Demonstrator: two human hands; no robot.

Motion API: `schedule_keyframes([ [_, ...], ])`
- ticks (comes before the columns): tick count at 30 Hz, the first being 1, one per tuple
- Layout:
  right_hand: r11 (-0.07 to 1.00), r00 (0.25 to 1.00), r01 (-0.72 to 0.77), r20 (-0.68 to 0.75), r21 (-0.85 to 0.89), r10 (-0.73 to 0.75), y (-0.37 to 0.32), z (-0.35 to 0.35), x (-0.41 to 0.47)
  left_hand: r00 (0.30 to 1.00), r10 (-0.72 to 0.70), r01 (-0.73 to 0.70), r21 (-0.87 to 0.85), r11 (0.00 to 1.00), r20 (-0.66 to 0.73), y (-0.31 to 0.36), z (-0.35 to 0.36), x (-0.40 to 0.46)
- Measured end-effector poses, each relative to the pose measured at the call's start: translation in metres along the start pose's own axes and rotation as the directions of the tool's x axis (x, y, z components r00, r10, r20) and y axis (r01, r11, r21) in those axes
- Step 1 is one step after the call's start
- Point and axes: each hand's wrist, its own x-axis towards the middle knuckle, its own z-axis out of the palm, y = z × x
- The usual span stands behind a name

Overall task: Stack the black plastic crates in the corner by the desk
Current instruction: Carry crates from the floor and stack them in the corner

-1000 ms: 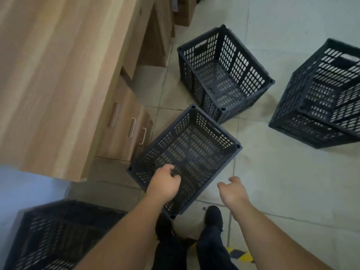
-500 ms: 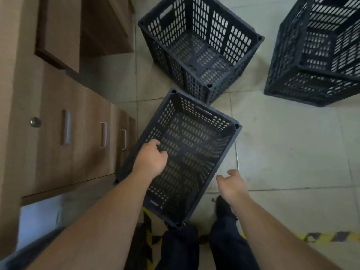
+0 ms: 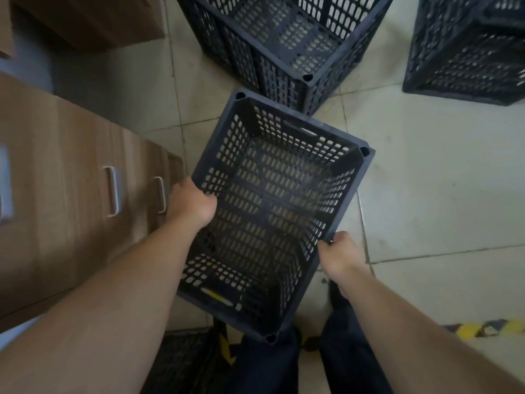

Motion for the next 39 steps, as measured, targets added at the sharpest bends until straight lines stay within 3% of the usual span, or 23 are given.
schedule_keyframes([
  [7,0.999,0.998,-0.046,-0.044,0.01,0.046,-0.003,0.007,0.007,0.998,-0.049,0.051,-0.045,0.998,0.05,-0.001,-0.002,0.013],
  [13,0.997,0.994,-0.083,-0.068,-0.005,0.083,-0.004,-0.012,-0.007,0.983,-0.066,0.077,-0.055,0.996,0.172,-0.002,-0.023,-0.004],
  [22,0.986,0.979,-0.065,-0.199,-0.152,0.034,-0.021,-0.09,-0.057,0.954,-0.113,0.181,-0.231,0.956,0.278,0.008,-0.044,-0.091],
  [27,0.979,0.967,-0.022,-0.253,-0.201,-0.03,-0.023,-0.132,-0.086,0.96,-0.116,0.197,-0.319,0.927,0.256,0.014,-0.05,-0.145],
  [32,0.973,0.962,0.04,-0.256,-0.225,-0.099,-0.018,-0.163,-0.112,0.951,-0.177,0.275,-0.433,0.858,0.253,0.006,-0.052,-0.205],
  [39,0.883,0.944,0.196,-0.16,-0.427,-0.287,-0.024,-0.193,-0.161,0.908,-0.272,0.419,-0.656,0.628,0.32,-0.038,-0.038,-0.294],
])
